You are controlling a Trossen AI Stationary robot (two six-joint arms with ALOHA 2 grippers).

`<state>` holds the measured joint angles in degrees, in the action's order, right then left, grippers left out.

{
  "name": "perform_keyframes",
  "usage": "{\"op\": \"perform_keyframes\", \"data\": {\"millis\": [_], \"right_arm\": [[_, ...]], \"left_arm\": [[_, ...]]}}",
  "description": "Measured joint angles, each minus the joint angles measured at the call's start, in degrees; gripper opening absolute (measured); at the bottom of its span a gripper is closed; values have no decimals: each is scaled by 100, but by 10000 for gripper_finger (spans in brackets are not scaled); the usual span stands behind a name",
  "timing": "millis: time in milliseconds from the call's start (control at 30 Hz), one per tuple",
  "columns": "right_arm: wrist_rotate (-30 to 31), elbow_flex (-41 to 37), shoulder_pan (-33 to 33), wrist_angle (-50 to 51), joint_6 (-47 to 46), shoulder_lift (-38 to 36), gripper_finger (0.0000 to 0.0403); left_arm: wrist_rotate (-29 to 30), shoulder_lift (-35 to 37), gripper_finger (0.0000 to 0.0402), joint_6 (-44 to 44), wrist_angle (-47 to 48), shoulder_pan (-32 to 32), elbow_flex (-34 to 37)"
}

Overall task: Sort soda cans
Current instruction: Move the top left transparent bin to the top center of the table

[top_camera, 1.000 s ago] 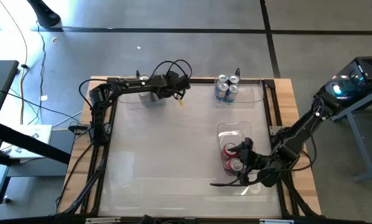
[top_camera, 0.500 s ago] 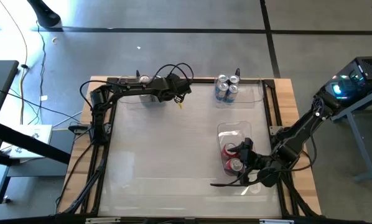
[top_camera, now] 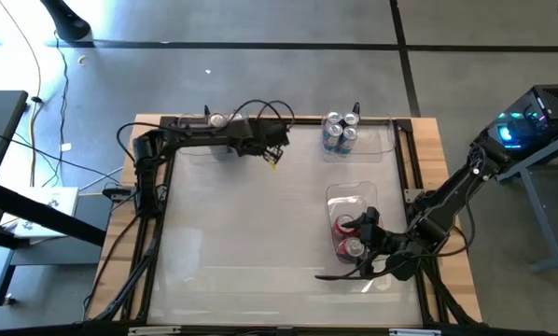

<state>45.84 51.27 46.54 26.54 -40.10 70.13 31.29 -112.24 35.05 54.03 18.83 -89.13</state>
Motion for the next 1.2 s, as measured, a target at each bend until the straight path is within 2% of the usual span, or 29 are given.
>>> {"op": "perform_keyframes", "data": {"millis": [200,433,600,733,800,900,1000,1200], "right_arm": [[-26,0,2,9,-33,0,385],[-26,0,1,13,-2,0,385],[-26,0,2,13,0,0,385],[-24,0,1,15,1,0,385],[-24,0,2,17,2,0,385],[-24,0,0,15,2,0,385],[-22,0,0,15,-8,-2,385],[-22,0,0,36,0,-2,385]], "left_arm": [[-247,-31,21,-217,-194,94,-47],[-18,-37,32,-399,-107,292,-457],[-656,-40,40,-668,436,641,-1057],[-722,-24,74,-776,1138,983,-1672],[-1050,-14,101,-728,1216,1211,-1736],[-1632,-35,147,-451,1236,1534,-1650],[-1761,-96,184,-117,1213,1655,-1452],[-1694,-226,202,30,876,1623,-1094]]}}
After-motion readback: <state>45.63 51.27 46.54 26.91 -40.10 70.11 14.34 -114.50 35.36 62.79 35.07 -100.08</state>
